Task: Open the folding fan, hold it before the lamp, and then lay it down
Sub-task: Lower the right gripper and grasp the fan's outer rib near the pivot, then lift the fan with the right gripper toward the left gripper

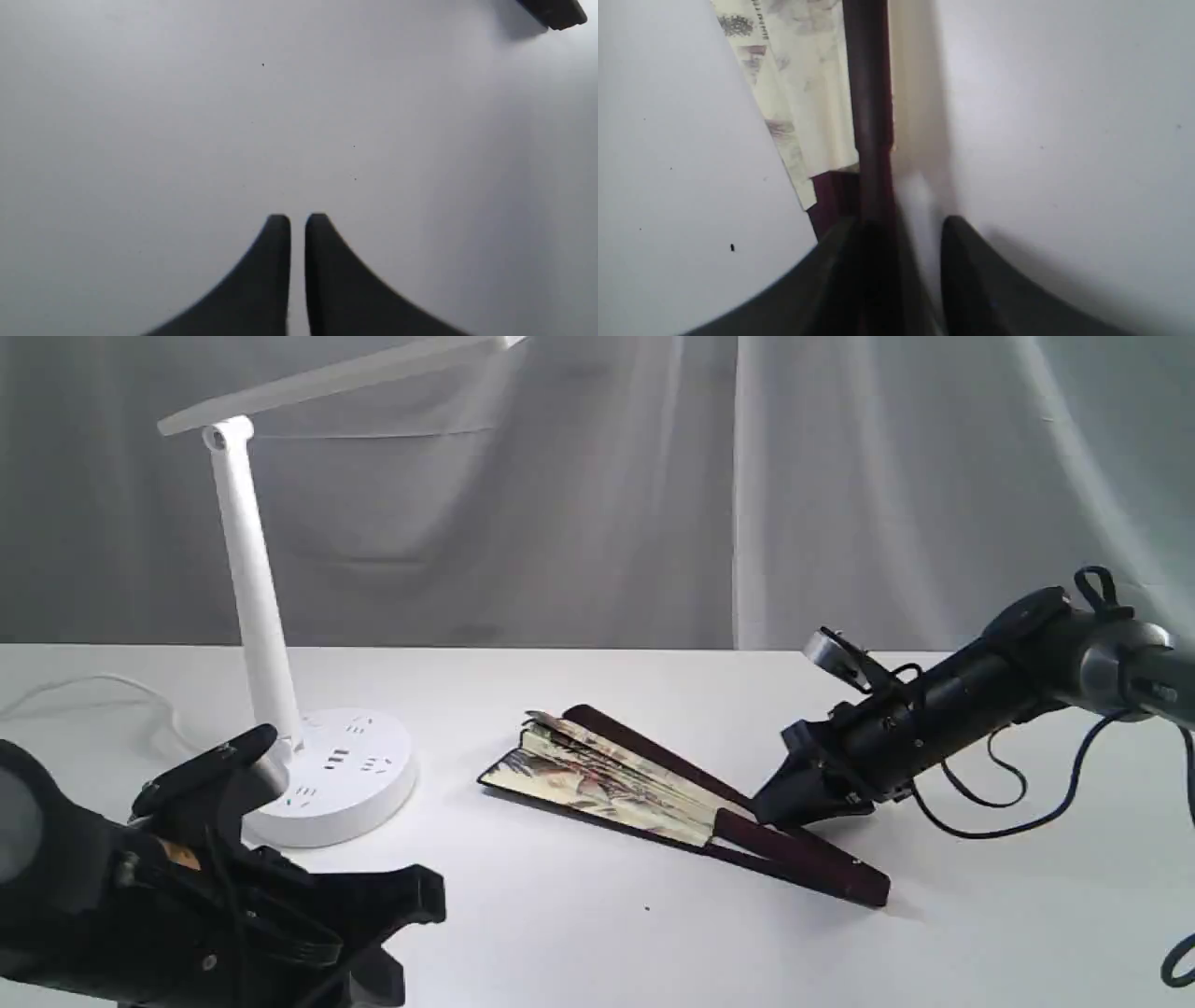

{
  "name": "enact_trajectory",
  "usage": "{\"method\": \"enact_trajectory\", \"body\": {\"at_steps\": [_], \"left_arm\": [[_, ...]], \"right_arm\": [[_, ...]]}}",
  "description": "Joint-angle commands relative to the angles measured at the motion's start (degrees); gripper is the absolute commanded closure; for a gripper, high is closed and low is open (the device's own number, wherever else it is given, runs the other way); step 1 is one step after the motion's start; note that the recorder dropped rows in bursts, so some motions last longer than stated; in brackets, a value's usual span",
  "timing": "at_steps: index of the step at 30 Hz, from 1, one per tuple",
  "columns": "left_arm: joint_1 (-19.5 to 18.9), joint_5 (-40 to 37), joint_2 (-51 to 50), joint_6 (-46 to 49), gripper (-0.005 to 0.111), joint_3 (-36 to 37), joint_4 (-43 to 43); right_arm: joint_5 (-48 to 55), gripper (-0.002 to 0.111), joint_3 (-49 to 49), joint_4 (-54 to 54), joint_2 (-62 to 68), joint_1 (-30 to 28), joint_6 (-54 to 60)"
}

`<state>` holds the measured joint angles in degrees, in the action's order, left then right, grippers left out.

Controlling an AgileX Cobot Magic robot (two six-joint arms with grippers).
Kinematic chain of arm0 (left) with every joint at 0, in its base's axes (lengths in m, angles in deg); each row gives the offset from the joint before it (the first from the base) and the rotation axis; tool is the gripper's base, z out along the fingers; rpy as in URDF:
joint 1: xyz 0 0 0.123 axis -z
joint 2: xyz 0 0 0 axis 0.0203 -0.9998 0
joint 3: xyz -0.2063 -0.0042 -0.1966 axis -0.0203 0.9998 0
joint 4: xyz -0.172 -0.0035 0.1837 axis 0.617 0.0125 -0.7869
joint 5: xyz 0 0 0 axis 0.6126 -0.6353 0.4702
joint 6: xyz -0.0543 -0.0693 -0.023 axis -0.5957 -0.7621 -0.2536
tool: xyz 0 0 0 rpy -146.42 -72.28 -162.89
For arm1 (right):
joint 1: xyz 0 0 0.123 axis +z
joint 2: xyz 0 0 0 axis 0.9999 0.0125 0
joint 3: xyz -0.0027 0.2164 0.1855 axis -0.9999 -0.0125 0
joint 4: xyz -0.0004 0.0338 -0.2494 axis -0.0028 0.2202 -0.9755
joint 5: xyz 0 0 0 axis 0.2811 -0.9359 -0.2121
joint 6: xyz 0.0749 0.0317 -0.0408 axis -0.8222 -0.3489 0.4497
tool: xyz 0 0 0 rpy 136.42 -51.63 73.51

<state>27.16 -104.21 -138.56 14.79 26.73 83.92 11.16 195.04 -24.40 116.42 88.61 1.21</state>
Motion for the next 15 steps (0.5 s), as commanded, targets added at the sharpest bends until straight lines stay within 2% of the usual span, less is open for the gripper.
{"method": "enact_trajectory", "body": {"at_steps": [1,4,9,15], "left_arm": [[0.26,-0.03,-0.09,0.03,0.101,-0.30,0.28],[0.26,-0.03,-0.09,0.03,0.101,-0.30,0.28],[0.26,-0.03,-0.09,0.03,0.101,-0.30,0.28],[0.26,0.11,-0.09,0.30,0.101,-0.30,1.38]], "right_arm": [[-0.32,0.078,-0.38,-0.46,0.27,0.15,0.12],[-0.32,0.083,-0.38,-0.46,0.27,0.15,0.68],[-0.32,0.108,-0.38,1.44,0.27,0.15,1.51],[-0.32,0.108,-0.38,4.28,-0.79,0.15,1.10]]}}
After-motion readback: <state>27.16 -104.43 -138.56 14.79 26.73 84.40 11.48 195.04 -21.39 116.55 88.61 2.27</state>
